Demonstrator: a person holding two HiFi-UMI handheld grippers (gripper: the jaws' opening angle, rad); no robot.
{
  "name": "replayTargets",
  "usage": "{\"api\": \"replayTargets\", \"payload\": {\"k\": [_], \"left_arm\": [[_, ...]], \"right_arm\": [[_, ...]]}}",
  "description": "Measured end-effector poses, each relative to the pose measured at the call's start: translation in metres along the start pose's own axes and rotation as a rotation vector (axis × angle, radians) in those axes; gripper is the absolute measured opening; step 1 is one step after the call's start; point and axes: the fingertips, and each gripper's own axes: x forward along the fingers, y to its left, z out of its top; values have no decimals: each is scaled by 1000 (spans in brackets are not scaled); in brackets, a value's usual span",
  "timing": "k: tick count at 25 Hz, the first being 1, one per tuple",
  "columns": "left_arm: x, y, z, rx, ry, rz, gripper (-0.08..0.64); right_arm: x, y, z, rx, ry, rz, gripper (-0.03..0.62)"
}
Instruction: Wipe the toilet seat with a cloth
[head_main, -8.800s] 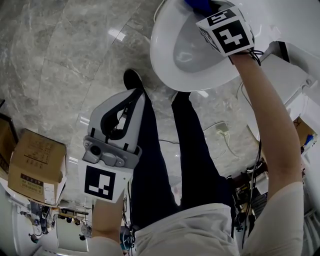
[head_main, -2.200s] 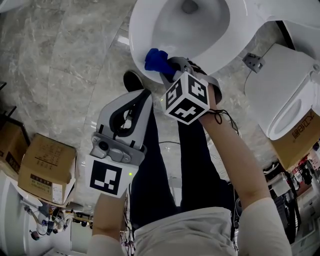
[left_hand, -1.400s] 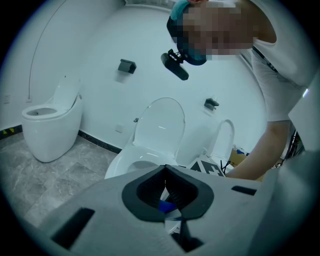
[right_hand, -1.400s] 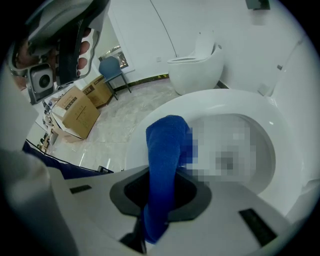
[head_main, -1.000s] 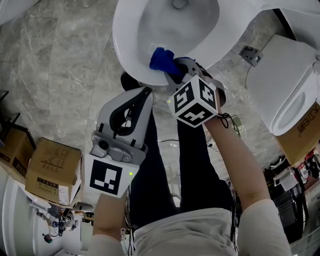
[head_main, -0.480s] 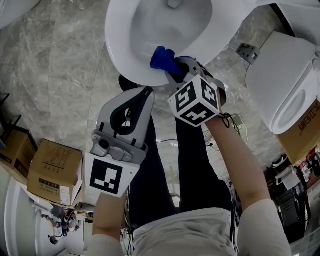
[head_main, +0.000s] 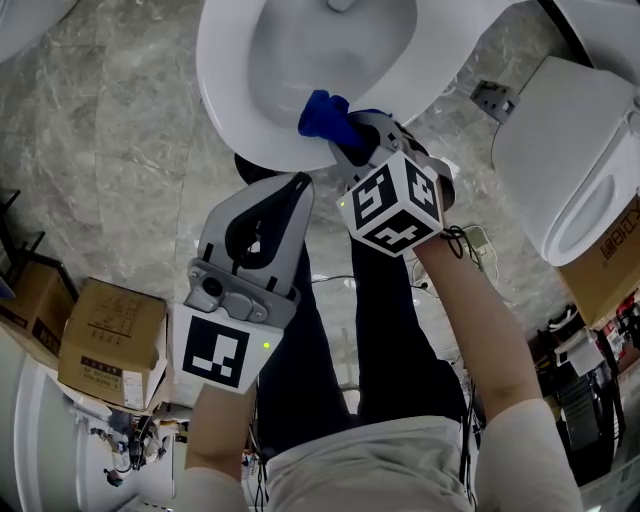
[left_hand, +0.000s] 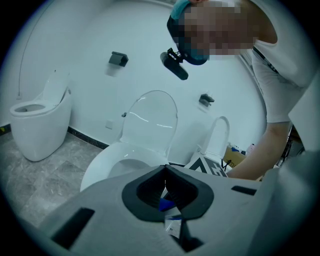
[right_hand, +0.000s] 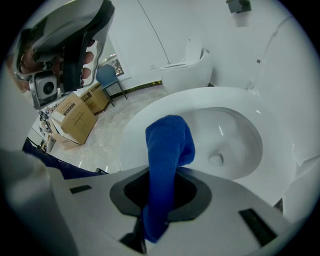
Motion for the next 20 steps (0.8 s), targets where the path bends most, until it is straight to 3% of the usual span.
{"api": "replayTargets", "payload": {"k": [20], "left_arm": [[28, -6, 5, 12, 26, -27, 5]], "right_arm": [[-9, -18, -10, -1, -25, -19, 57]]}}
